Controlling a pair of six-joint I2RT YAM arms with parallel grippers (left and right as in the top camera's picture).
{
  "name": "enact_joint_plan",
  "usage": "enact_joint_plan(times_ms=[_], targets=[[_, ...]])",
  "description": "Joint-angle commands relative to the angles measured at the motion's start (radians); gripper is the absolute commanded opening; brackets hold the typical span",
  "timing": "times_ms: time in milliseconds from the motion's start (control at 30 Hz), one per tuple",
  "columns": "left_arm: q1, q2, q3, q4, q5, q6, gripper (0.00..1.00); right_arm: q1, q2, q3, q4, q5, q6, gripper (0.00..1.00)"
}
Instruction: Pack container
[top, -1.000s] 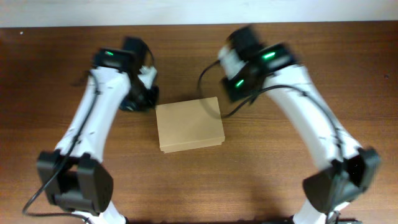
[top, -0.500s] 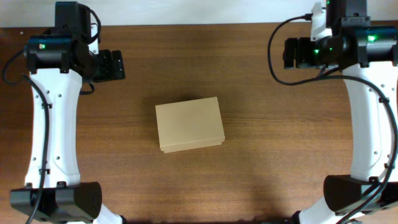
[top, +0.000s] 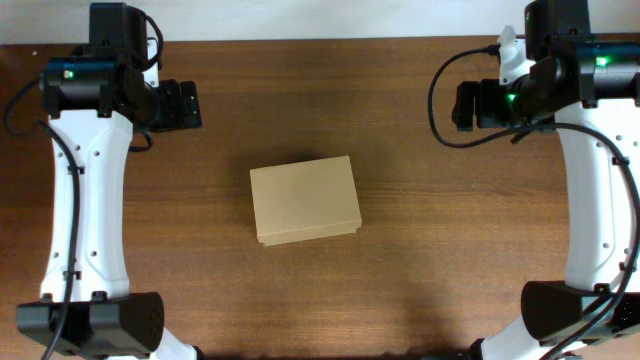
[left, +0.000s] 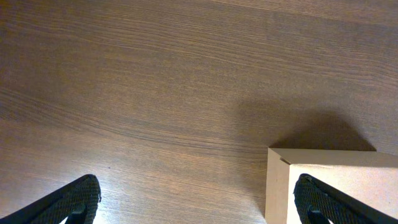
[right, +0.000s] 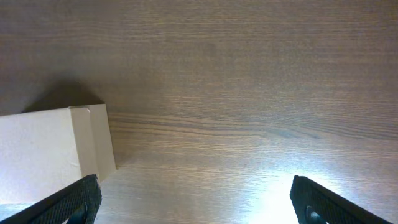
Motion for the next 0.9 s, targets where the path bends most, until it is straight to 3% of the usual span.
enact_joint_plan(times_ms=[0,300,500,667,867], targets=[[0.002,-0.001,0.005,-0.002,-0.014,-0.005,1.0,0.003,0.003,0.003,-0.002,-0.021,0.004,0.99],[0.002,-0.001,0.005,-0.002,-0.014,-0.005,1.0,0.003,0.003,0.003,-0.002,-0.021,0.004,0.99],[0.002,-0.001,0.005,-0.002,-0.014,-0.005,1.0,0.002,-0.024,-0.02,0.055,0.085,0.004,0.99],[0.002,-0.001,0.005,-0.002,-0.014,-0.005,0.99,0.003,-0.185,-0.223,0.34,0.024,0.004,0.99],[0.002,-0.001,0.005,-0.002,-0.014,-0.006,1.0,0.003,-0.562,-0.77,0.826,-0.038,0.004,0.99]])
